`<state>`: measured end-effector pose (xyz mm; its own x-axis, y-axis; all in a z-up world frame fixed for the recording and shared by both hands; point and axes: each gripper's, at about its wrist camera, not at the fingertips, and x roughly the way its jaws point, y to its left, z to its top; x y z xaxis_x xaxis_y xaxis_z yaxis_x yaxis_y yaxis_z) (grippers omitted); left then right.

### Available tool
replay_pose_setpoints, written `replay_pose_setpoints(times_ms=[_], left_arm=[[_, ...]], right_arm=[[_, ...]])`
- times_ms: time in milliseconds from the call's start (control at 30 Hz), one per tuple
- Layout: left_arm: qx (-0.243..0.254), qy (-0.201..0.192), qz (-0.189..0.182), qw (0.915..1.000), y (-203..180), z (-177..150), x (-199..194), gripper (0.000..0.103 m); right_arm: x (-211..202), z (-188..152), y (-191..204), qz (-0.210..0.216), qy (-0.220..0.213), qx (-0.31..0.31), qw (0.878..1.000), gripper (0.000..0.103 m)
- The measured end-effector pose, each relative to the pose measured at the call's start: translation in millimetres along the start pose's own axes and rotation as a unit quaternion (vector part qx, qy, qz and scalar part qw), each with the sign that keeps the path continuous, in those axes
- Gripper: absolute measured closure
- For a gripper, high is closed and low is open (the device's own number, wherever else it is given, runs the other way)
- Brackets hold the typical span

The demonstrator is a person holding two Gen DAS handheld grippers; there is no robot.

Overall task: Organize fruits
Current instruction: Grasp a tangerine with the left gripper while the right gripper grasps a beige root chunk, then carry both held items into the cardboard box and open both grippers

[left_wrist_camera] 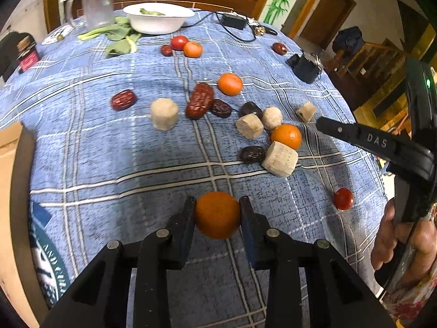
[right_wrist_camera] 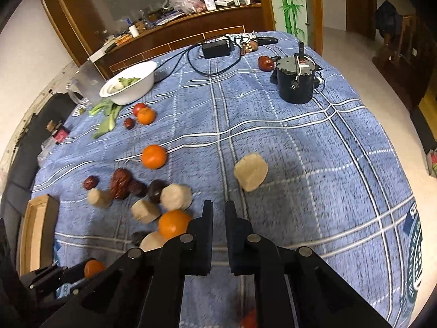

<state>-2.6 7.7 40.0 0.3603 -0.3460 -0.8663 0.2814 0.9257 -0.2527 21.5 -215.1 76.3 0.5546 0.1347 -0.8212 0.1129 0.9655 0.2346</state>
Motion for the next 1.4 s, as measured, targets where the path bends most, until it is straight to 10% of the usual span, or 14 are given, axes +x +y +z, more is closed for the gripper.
replay_pose_setpoints(times_ms=[100,167,233,367,533,867,1400], left_arm=[[-0.006,-0.007,0.001,1.0000,5,-4,-10,0.073],[-0.008,-0.010,0.003,0.9999,8,-5,-15,0.073],[-0.009,-0.011,0.005,0.9999,10,-9,-19,0.073],[-0.013,-0.006,0.014,0.9998,16,-14,-21,0.073],[-0.024,-0.006,0.019,0.9995,24,-15,-21,0.073],[-0.043,-0.015,0.010,0.9989,42,-7,-27,0.073],[-0.130,-0.045,0.134,0.9815,235,-6,-102,0.072]], right_arm=[[1,3,-6,-0.020,-0.010,0.007,1.000,0.091],[7,9,-9,-0.024,-0.007,0.012,1.000,0.070],[13,16,-8,-0.049,-0.023,0.000,0.999,0.026],[32,27,-8,-0.056,-0.017,-0.010,0.998,0.027],[54,35,-15,-0.081,0.007,-0.029,0.996,0.066],[14,24,-2,-0.011,-0.002,0.007,1.000,0.066],[28,-39,288,0.218,0.082,-0.152,0.960,0.065]])
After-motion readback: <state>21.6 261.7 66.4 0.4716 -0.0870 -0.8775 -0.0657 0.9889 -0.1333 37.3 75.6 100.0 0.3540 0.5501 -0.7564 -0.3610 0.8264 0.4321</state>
